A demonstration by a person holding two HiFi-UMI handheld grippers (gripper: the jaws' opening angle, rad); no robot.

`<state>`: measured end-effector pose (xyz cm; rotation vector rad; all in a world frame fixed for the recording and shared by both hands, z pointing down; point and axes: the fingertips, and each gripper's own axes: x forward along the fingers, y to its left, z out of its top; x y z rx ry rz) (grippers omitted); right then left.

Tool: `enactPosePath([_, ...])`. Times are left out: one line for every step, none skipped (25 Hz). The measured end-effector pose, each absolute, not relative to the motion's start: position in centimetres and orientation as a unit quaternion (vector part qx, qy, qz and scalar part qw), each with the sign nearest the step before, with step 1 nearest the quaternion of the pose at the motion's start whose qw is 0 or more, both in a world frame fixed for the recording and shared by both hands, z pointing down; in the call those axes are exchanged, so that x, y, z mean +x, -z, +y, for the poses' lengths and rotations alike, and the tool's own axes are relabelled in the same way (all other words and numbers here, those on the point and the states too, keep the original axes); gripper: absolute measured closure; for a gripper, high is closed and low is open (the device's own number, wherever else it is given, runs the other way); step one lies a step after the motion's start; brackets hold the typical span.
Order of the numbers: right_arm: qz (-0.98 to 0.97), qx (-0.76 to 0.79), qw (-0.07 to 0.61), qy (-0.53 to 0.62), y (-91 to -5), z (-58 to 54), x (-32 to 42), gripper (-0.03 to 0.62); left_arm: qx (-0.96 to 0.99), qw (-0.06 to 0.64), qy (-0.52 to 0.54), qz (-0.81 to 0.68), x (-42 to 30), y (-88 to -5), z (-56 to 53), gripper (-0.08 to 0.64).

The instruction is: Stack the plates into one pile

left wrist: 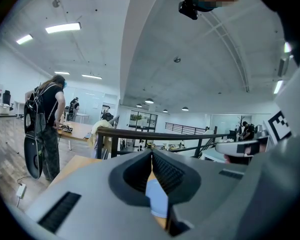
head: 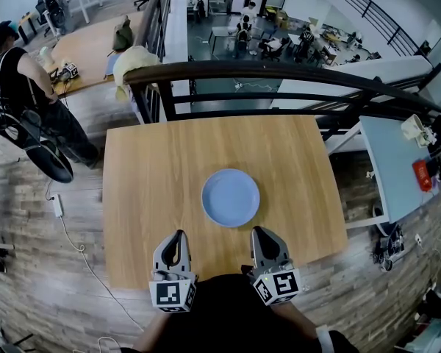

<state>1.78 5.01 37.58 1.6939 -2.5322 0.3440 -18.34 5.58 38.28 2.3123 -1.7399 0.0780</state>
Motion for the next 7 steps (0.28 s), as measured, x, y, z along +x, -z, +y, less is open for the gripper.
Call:
enactPosePath([-0.825, 0.552, 0.04, -0.112, -37.55, 4.97, 1.82, 0.557, 0.793, 0.122, -0.028, -0.596, -18.23, -38.26, 5.5, 0.535])
enactPosePath([-0.825, 0.552, 0.041, -0.112, -37.54, 4.94, 1.83, 0.557, 0.794, 0.121, -0.029, -0.595, -18.15, -38.26, 5.42, 0.537])
enactPosePath([-0.825, 0.552, 0.043, -0.112, -37.54, 4.93, 1.83, 0.557, 0.794, 0.121, -0.031, -0.595, -18.11, -38.33, 5.36, 0.537])
enactPosePath([-0.825, 0.552, 0.043, -0.112, -37.55, 4.95, 1.83, 0.557, 0.794, 0.122, -0.032, -0.595, -18.11, -38.47, 5.37, 0.536])
enactPosePath([-0.825, 0.552, 0.043, -0.112, -37.56, 4.97, 1.82, 0.557, 0.793, 0.125, -0.033, -0.595, -18.14, -38.66, 5.42, 0.537])
enactPosePath([-0.825, 0.551, 0.043, -0.113, -37.57, 5.0, 1.82, 0.557, 0.792, 0.128, -0.034, -0.596, -18.17, -38.83, 5.48, 0.536])
enactPosePath([-0.825, 0.551, 0.043, -0.113, -37.59, 5.02, 1.82, 0.557, 0.792, 0.13, -0.035, -0.596, -18.19, -38.99, 5.54, 0.536])
